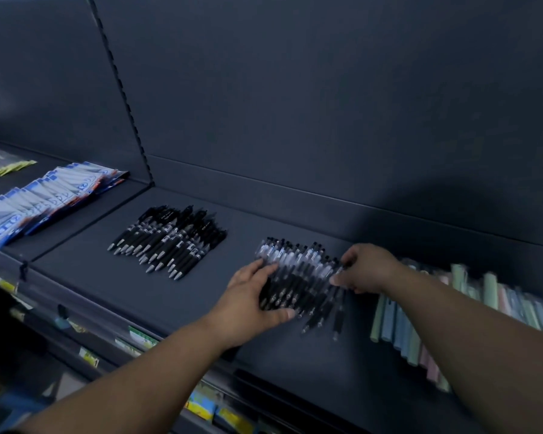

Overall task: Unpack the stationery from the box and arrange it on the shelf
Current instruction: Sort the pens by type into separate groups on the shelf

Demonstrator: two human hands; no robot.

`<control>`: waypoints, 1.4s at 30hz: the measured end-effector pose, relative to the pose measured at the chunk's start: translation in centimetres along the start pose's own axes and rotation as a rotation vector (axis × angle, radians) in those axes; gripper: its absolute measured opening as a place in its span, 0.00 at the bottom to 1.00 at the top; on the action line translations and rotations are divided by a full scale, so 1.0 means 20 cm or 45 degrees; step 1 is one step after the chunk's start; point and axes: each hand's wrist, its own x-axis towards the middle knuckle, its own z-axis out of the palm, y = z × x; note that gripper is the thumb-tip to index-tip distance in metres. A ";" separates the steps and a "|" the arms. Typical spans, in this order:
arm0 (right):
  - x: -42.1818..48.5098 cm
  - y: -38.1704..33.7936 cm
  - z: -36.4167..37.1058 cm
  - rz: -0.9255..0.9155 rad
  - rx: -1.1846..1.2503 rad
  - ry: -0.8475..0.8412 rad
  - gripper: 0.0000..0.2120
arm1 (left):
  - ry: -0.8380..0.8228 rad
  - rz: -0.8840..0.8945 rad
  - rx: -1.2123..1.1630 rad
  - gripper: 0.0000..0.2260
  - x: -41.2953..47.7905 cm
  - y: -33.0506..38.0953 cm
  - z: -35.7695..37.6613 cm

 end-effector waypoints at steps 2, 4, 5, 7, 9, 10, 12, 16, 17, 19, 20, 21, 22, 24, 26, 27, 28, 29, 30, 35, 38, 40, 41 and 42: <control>-0.03 0.01 0.02 -0.002 -0.067 0.058 0.31 | -0.023 0.034 0.075 0.43 0.00 -0.01 0.00; -0.09 0.02 0.00 -0.044 -0.193 0.062 0.41 | -0.044 0.092 0.211 0.46 0.01 -0.02 0.00; -0.13 0.02 0.00 -0.073 -0.268 0.034 0.46 | -0.060 0.123 0.287 0.47 0.02 -0.02 0.00; -0.21 0.01 0.00 -0.098 -0.393 -0.077 0.54 | -0.096 0.200 0.422 0.47 0.03 -0.02 -0.01; -0.29 0.01 0.03 -0.105 -0.460 -0.158 0.56 | -0.130 0.280 0.515 0.45 0.04 -0.01 -0.01; -0.31 0.00 0.05 -0.114 -0.471 -0.164 0.54 | -0.153 0.308 0.549 0.44 0.04 -0.01 -0.01; -0.34 0.00 0.09 -0.158 -0.450 -0.129 0.52 | -0.187 0.328 0.599 0.42 0.05 0.00 0.00; -0.36 0.03 0.15 -0.255 -0.349 -0.109 0.57 | -0.183 0.317 0.574 0.40 0.05 0.00 0.01; -0.36 0.04 0.16 -0.294 -0.323 -0.110 0.55 | -0.181 0.313 0.560 0.41 0.05 0.00 0.01; -0.35 0.05 0.18 -0.379 -0.275 -0.080 0.45 | -0.184 0.300 0.530 0.42 0.04 0.00 0.00; -0.34 0.05 0.18 -0.411 -0.274 -0.046 0.40 | -0.183 0.297 0.521 0.42 0.04 0.00 0.00; -0.34 0.05 0.18 -0.434 -0.281 0.000 0.35 | -0.177 0.298 0.514 0.41 0.04 0.00 0.00; -0.33 0.06 0.18 -0.446 -0.285 0.050 0.31 | -0.170 0.301 0.508 0.39 0.03 0.01 0.00; -0.32 0.06 0.18 -0.432 -0.274 0.138 0.31 | -0.156 0.303 0.497 0.36 0.02 0.02 0.00; -0.33 0.07 0.18 -0.420 -0.232 0.174 0.35 | -0.140 0.307 0.488 0.39 0.02 0.03 0.00; -0.34 0.07 0.18 -0.414 -0.190 0.166 0.37 | -0.133 0.314 0.484 0.41 0.01 0.04 0.00; -0.34 0.08 0.19 -0.412 -0.151 0.152 0.38 | -0.125 0.326 0.481 0.41 0.01 0.04 0.00; -0.35 0.08 0.20 -0.409 -0.127 0.138 0.38 | -0.113 0.339 0.479 0.41 0.00 0.04 0.00; -0.36 0.08 0.21 -0.407 -0.109 0.126 0.39 | -0.095 0.351 0.480 0.41 0.00 0.05 0.01; -0.39 0.07 0.24 -0.387 -0.004 0.137 0.36 | -0.028 0.415 0.496 0.37 0.02 0.06 0.02; -0.37 0.08 0.24 -0.352 -0.008 0.158 0.39 | -0.141 0.455 0.531 0.35 0.05 0.07 0.01; -0.36 0.08 0.21 -0.345 -0.038 0.165 0.40 | -0.209 0.452 0.560 0.35 0.06 0.06 0.01; -0.35 0.08 0.20 -0.338 -0.044 0.160 0.42 | -0.219 0.440 0.558 0.34 0.06 0.06 0.02; -0.34 0.08 0.19 -0.323 -0.044 0.148 0.44 | -0.212 0.429 0.545 0.34 0.06 0.06 0.02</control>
